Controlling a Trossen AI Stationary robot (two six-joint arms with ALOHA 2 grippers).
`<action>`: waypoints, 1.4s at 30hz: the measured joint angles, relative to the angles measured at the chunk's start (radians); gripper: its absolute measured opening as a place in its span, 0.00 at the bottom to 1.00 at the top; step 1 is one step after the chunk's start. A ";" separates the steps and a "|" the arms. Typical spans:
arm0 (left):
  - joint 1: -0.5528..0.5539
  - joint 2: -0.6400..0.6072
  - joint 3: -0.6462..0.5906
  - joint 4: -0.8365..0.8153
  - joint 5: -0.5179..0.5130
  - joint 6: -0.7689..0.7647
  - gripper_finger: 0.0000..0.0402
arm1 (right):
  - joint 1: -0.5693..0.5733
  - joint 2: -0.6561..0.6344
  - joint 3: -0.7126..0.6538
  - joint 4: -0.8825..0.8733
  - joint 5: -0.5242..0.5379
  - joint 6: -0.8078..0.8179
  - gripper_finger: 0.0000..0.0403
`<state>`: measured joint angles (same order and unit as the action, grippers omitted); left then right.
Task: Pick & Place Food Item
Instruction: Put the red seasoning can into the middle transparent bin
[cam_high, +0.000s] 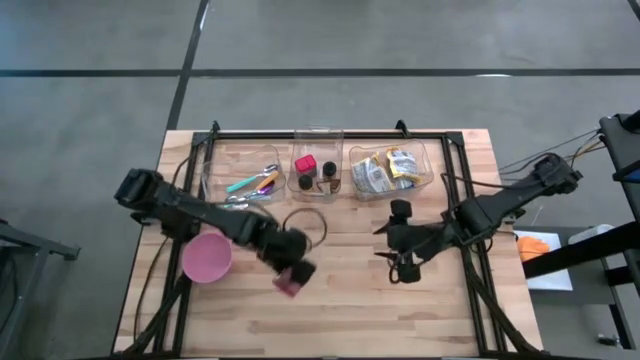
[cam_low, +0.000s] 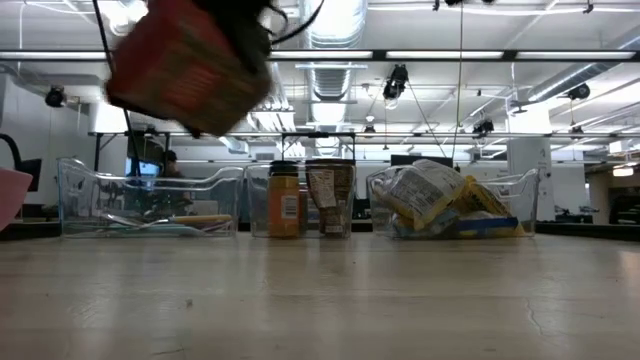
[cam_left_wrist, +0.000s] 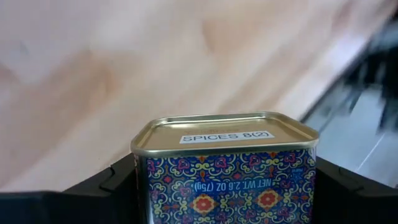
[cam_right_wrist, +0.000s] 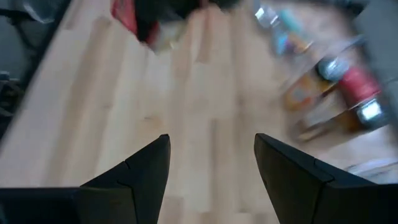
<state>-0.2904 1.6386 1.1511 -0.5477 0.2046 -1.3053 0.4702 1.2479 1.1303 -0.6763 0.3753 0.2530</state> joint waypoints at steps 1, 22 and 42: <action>0.031 0.000 0.000 0.010 -0.012 -0.011 0.74 | 0.011 0.014 0.027 -0.015 0.038 -0.029 0.57; 0.329 -0.002 0.000 0.796 -0.396 0.096 0.74 | 0.172 0.176 0.242 -0.158 0.911 0.578 0.57; 0.477 -0.002 0.019 1.205 -0.200 0.014 0.74 | 0.088 0.188 0.023 0.427 1.154 0.282 0.57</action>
<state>0.1869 1.6371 1.1699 0.6578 0.0042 -1.2916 0.5581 1.4361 1.1534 -0.2491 1.5297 0.5350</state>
